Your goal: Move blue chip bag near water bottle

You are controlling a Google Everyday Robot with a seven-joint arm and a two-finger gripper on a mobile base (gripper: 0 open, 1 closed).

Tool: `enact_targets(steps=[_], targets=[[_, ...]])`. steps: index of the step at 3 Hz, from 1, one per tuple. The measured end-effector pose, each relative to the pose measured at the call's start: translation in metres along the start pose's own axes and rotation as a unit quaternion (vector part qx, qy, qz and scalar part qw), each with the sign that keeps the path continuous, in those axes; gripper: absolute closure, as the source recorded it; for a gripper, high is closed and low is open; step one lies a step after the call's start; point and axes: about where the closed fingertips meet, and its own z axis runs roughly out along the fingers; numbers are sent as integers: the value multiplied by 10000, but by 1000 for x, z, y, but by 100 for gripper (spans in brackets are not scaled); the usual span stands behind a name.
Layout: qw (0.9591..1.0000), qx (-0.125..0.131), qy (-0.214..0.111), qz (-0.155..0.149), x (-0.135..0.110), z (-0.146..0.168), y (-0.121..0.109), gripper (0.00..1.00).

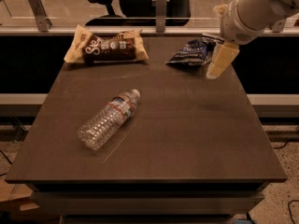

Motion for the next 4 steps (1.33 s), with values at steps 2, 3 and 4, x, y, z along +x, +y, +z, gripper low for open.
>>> enact_targets(steps=[2, 3, 4], targets=[[9994, -158, -286, 112, -9, 72, -30, 0], [9991, -244, -293, 180, -9, 103, -33, 0], [9991, -261, -158, 287, 0, 126, -34, 0]])
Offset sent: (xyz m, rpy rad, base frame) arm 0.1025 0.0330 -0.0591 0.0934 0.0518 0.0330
